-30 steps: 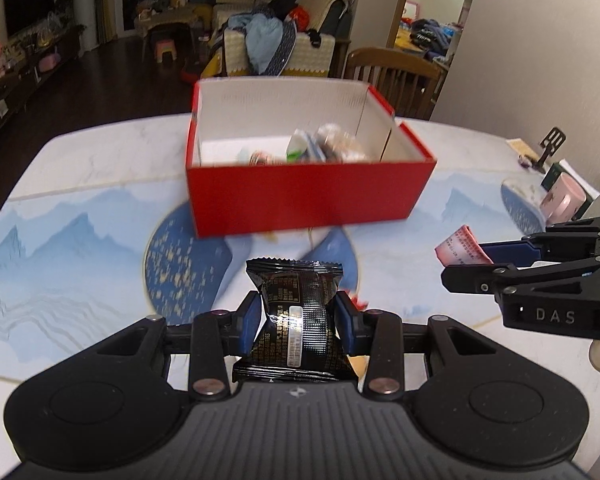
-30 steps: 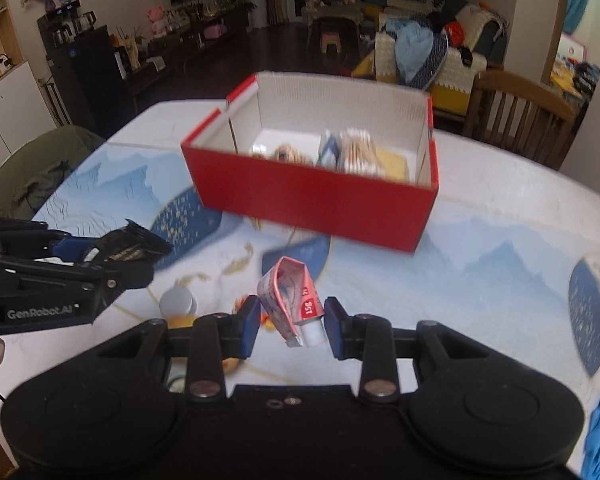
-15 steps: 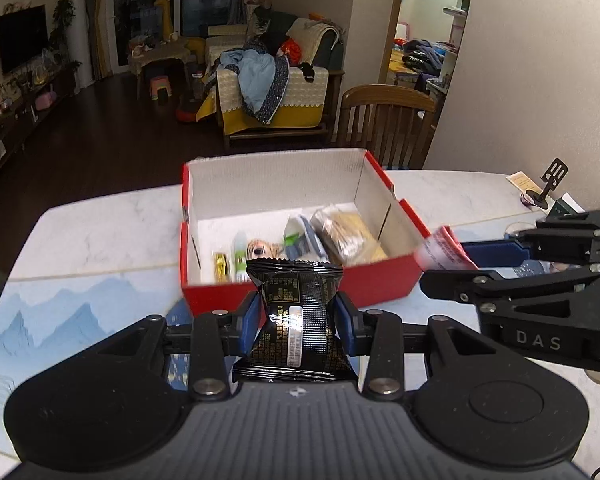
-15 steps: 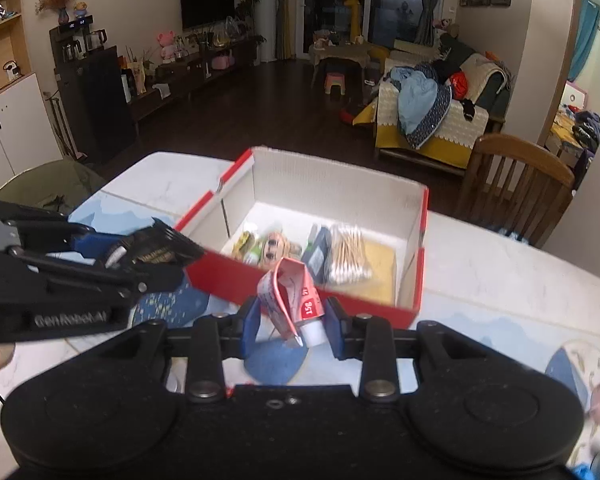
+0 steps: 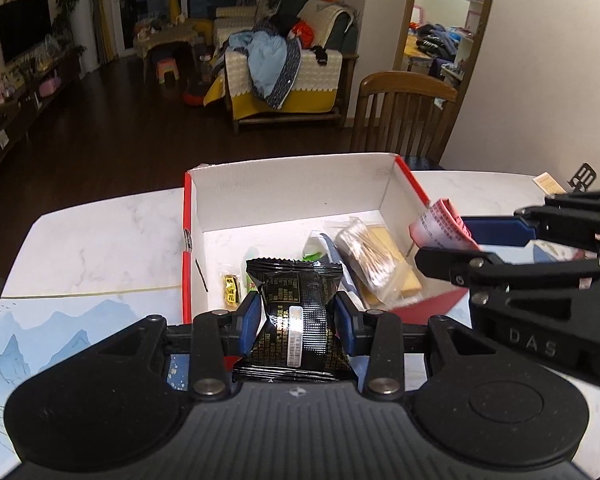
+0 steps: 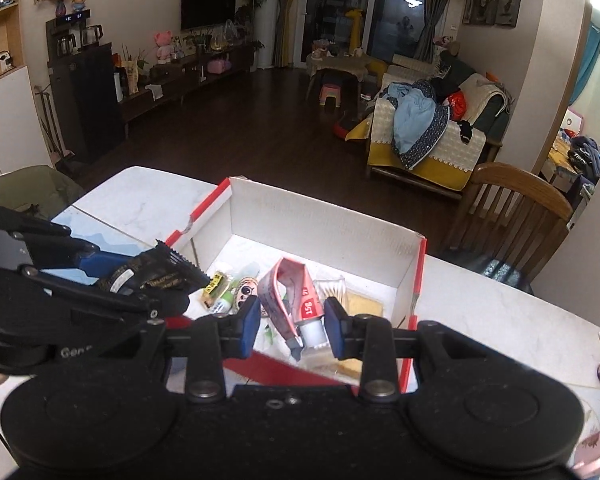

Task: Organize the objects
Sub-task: 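Lower both items into the red box and open both grippers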

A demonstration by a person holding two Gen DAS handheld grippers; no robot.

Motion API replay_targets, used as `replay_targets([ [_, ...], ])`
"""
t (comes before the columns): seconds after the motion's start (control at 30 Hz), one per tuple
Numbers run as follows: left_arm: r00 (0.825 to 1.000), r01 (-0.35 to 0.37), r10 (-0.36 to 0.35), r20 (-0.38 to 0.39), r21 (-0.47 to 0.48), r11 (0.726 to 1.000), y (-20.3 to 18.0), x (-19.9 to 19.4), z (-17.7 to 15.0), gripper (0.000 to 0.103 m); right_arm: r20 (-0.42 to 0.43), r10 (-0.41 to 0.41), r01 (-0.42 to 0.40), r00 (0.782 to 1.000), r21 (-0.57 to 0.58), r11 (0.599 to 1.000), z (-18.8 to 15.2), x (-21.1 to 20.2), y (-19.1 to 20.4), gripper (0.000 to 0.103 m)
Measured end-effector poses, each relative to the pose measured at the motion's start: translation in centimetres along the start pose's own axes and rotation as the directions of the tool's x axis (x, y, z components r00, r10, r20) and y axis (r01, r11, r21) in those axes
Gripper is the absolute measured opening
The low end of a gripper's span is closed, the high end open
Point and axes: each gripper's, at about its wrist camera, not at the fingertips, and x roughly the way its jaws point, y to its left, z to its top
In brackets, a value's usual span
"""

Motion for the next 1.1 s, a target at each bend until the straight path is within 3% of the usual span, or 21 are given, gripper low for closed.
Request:
replay_targets([
  [0.63, 0.998, -0.030, 0.030, -0.052, 0.002, 1.000, 1.3, 9.2, 3.8, 0.038, -0.075, 0.027, -0.022, 0.997, 0.059, 0.998, 0.3, 8.5, -2.3, 0.034],
  [1.1, 0.990, -0.044, 0.047, -0.133, 0.024, 0.999, 1.7, 14.8, 4.2, 0.038, -0.130, 0.038, -0.038, 0.991, -0.001, 0.999, -0.9, 12.1, -1.6, 0.034],
])
